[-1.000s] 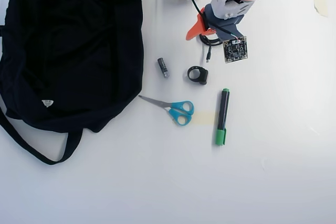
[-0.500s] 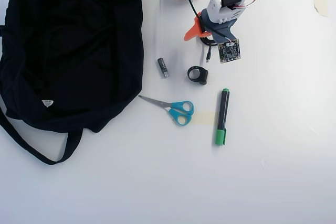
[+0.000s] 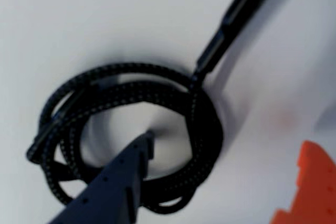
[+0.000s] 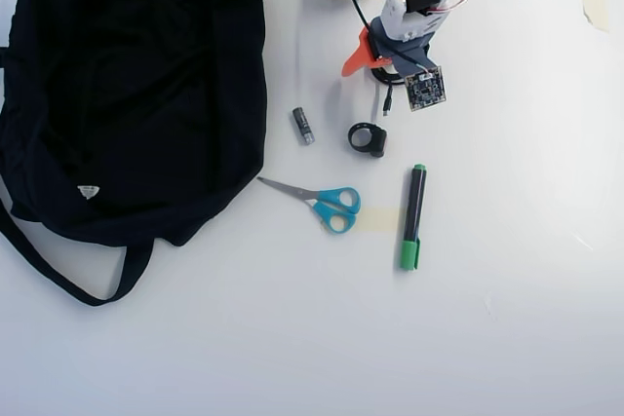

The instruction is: Put the cable into the black bag

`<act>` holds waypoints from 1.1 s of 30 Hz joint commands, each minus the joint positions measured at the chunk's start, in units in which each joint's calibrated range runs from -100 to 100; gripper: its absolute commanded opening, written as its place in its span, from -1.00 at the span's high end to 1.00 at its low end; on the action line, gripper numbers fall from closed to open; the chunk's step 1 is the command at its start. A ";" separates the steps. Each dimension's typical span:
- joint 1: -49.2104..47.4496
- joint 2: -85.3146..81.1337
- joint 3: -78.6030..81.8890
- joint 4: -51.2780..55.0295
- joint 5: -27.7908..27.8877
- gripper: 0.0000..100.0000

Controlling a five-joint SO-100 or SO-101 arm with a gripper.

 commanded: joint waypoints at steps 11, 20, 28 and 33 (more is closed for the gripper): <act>0.27 -0.78 4.84 -8.65 -0.24 0.36; 0.34 -0.78 4.48 -8.65 -0.29 0.83; 0.42 -0.78 4.39 -8.65 -0.29 0.95; 0.49 -0.87 3.58 -8.57 -0.03 0.95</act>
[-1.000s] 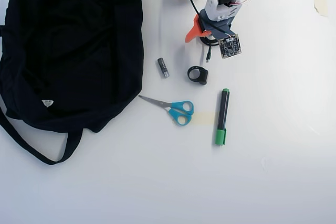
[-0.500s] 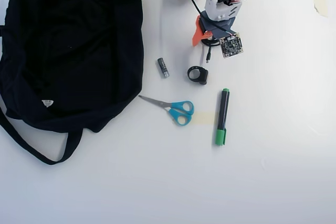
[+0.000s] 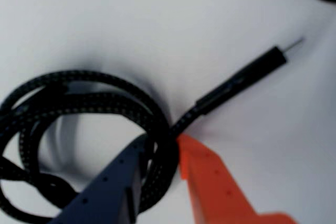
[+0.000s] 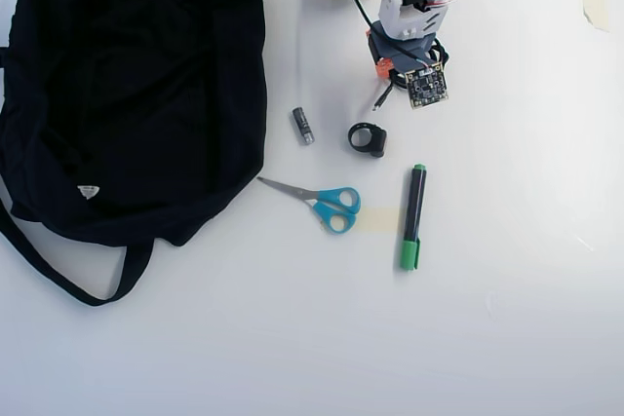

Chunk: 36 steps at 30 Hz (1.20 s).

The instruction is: Put the cable into the black bag

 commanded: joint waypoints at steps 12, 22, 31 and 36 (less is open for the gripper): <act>0.42 -17.88 -17.60 21.12 1.88 0.96; 15.38 -18.71 -32.42 29.39 2.77 0.96; 28.47 -17.38 -32.42 22.76 9.69 0.96; 36.54 -16.05 -32.33 16.82 8.90 0.96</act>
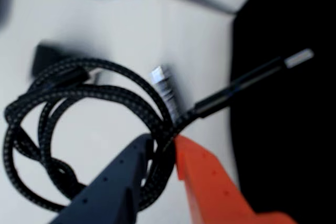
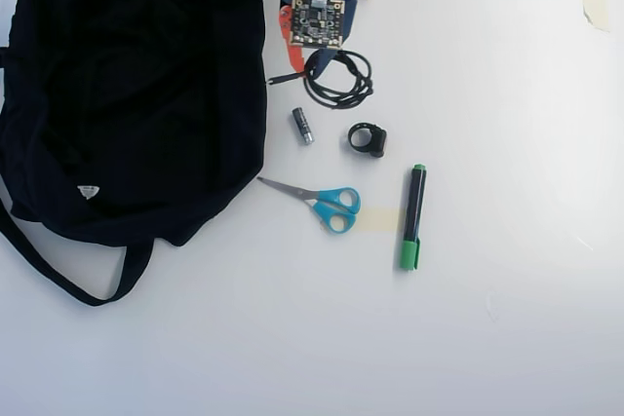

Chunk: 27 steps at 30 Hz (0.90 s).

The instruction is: Put the cable into the black bag

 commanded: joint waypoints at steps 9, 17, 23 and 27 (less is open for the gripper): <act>22.37 2.79 -4.48 -10.34 -0.17 0.96; 34.41 3.71 -3.85 -20.76 -7.09 0.96; 45.18 23.62 -6.91 -32.56 -7.14 0.95; 48.92 29.52 -11.22 -31.87 -10.13 0.70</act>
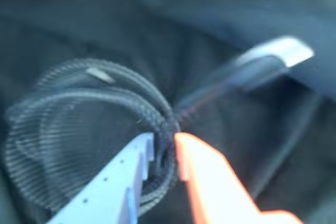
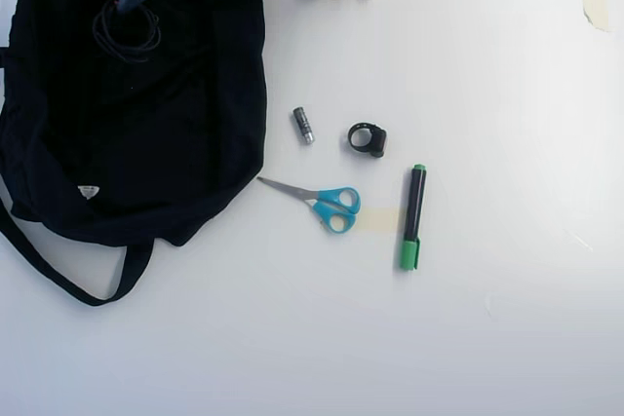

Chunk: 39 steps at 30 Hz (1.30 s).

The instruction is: Put the cable into the black bag

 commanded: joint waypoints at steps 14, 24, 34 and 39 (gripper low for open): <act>-53.97 -40.62 0.09 33.06 -4.11 0.96; -63.47 -63.53 30.64 35.90 -1.07 0.96; -65.41 -97.55 68.82 33.58 -0.97 0.96; -64.74 -97.22 75.20 33.41 -0.97 0.96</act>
